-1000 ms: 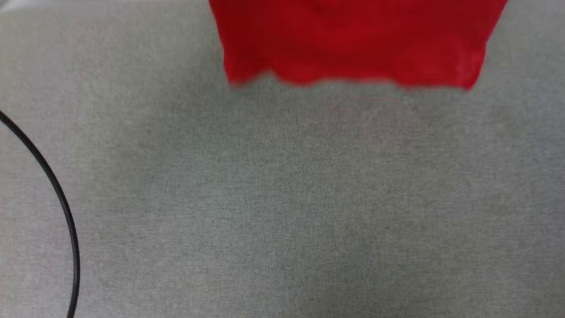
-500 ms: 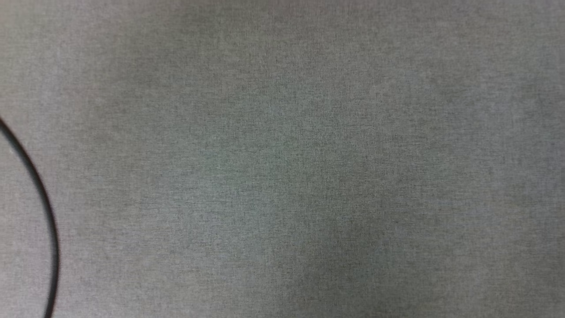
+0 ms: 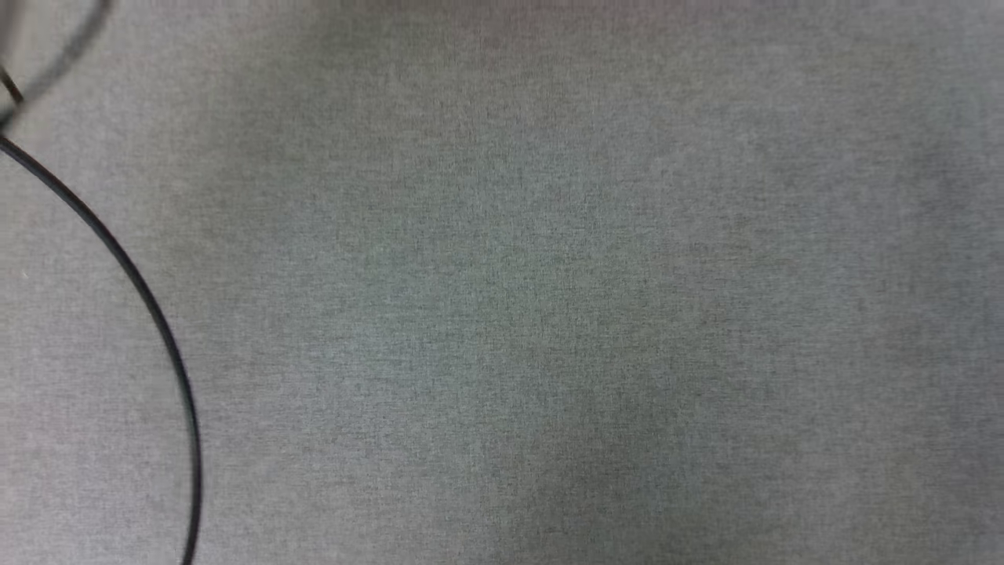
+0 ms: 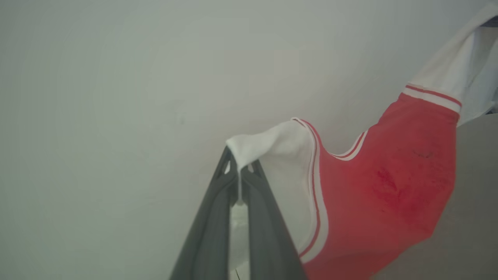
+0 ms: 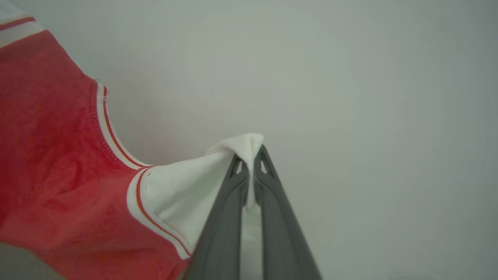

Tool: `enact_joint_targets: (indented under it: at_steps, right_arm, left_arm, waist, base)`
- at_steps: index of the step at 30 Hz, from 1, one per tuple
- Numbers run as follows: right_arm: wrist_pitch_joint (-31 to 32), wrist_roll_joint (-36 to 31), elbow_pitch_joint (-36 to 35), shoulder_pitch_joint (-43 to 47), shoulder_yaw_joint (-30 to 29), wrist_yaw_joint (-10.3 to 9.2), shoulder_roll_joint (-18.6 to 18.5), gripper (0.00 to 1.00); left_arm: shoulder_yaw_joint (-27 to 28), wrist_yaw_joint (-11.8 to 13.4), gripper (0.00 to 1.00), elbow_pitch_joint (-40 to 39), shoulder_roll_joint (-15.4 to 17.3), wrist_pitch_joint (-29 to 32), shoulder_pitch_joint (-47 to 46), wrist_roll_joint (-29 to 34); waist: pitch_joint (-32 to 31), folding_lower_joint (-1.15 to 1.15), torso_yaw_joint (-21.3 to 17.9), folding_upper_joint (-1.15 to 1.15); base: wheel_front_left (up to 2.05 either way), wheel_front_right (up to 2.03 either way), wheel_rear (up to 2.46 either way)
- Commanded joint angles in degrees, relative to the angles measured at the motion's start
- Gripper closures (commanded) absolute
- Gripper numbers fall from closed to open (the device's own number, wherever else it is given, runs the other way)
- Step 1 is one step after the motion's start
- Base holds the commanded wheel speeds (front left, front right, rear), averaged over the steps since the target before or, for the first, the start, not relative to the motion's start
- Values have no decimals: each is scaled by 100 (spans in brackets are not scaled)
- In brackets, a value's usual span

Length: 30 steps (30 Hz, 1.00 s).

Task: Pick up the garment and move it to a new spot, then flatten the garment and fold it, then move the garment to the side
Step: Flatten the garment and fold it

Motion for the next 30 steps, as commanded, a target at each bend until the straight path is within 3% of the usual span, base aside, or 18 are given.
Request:
enact_joint_targets:
  at_steps: [1, 7, 16, 21, 30]
  right_arm:
    - [-64, 55, 39, 140, 36, -6, 48, 100]
    - [-424, 460, 151, 1164, 509, -6, 354, 100]
    - [-796, 1249, -110, 2612, 1251, -6, 124, 100]
    - [-908, 1791, -458, 3544, 1553, -6, -185, 100]
    - [-1000, 2513, -1173, 5091, 1872, -6, -952, 100]
  left_arm:
    - [-44, 2, 100, -4, -9, -49, 129, -40]
    - [-318, 1, 100, -101, 54, -335, 1171, -344]
    - [-373, 99, 100, -535, 350, -612, 2955, -553]
    - [-209, 374, 100, -1190, 674, -643, 4163, -666]
    - [222, 1234, 100, -2691, 1471, -648, 6471, -807]
  waist:
    - [-88, -1, -12, 0]
    - [-429, -1, -33, 0]
    - [-1067, -1, -52, 0]
    - [-1526, -1, -152, 0]
    - [-2089, -1, -277, 0]
  base:
    - [0, 0, 0]
    - [0, 0, 0]
    - [0, 0, 0]
    - [0, 0, 0]
    - [0, 0, 0]
